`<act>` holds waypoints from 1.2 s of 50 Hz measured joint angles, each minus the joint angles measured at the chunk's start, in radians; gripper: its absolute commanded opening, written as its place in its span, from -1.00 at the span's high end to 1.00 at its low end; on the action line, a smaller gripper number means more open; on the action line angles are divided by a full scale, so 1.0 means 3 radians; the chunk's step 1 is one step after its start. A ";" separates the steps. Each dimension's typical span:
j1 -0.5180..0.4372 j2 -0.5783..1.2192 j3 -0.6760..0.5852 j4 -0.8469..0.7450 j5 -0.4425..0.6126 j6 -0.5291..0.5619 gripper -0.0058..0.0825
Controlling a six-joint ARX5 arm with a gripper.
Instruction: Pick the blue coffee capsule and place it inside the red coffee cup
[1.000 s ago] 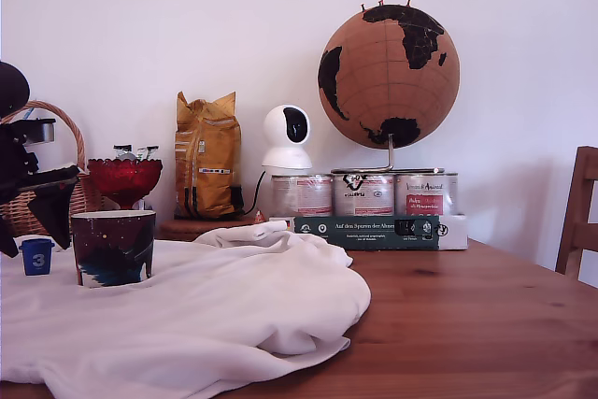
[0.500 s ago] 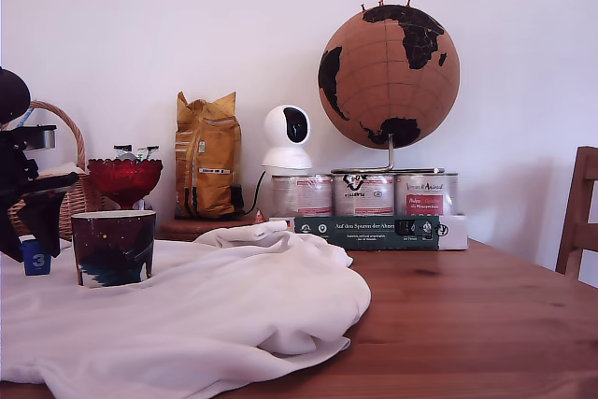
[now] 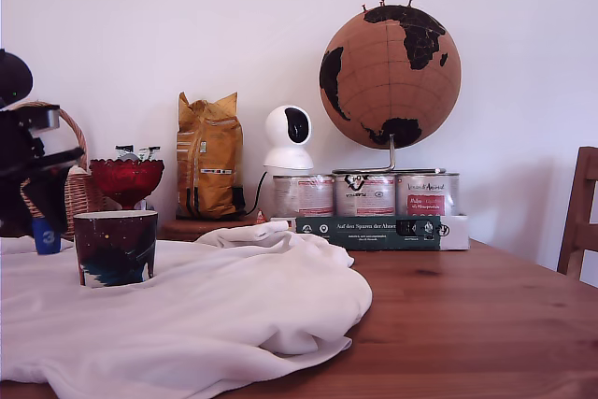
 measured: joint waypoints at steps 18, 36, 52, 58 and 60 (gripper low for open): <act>-0.0084 -0.0415 0.0015 -0.0308 0.0069 -0.0079 0.41; -0.0568 -0.0724 0.0017 -0.0448 0.0078 -0.0134 0.41; -0.0795 -0.0722 0.0017 -0.0746 0.0047 -0.0163 0.41; -0.0793 -0.0722 0.0017 -0.0839 -0.0056 -0.0165 0.41; -0.0793 -0.0722 0.0017 -0.0837 -0.0089 -0.0165 0.41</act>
